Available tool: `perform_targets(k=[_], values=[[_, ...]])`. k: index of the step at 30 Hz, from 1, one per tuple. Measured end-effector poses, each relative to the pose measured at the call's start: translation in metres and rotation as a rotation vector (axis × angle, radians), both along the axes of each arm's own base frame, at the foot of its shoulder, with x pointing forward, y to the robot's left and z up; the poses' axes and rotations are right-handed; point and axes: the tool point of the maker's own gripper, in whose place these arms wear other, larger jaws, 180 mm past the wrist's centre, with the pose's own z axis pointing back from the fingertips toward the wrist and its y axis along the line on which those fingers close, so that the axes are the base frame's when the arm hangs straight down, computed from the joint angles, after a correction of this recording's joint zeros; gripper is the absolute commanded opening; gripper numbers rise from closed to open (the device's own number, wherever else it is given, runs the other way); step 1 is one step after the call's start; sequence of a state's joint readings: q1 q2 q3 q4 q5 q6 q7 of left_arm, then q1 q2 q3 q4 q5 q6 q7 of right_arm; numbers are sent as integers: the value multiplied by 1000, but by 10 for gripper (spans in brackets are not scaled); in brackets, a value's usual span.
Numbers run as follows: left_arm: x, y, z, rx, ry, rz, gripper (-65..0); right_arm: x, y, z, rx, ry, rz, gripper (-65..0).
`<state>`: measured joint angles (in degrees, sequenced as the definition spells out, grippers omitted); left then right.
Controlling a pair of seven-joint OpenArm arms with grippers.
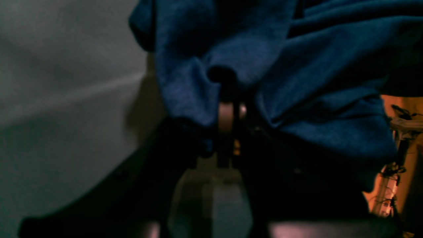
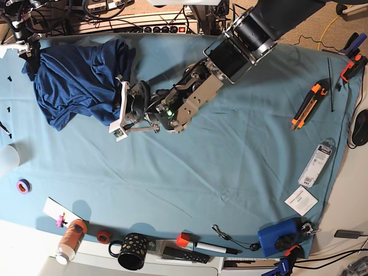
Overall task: Layout the t-shirt on the table in an organized manner, then fold the t-shirt properly
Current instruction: 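Drag the shirt with both grippers toward the right arm's side of the table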
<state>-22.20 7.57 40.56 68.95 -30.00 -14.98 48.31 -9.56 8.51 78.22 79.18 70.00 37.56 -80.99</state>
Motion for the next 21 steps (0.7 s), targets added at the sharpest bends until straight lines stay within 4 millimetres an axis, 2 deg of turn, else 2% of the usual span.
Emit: perform_targets(k=[9,13,21], values=[[15,0,12,-2,-46,3,-650,-1,21,-17,66,-32,-54,-650],[13,2,6,20,-33,-9,-650,-2,26,-21,84,-48,-80,-650],[9,7,-6,51,-6,-19,-650,5,21,-22,61,-38,-93,-650]])
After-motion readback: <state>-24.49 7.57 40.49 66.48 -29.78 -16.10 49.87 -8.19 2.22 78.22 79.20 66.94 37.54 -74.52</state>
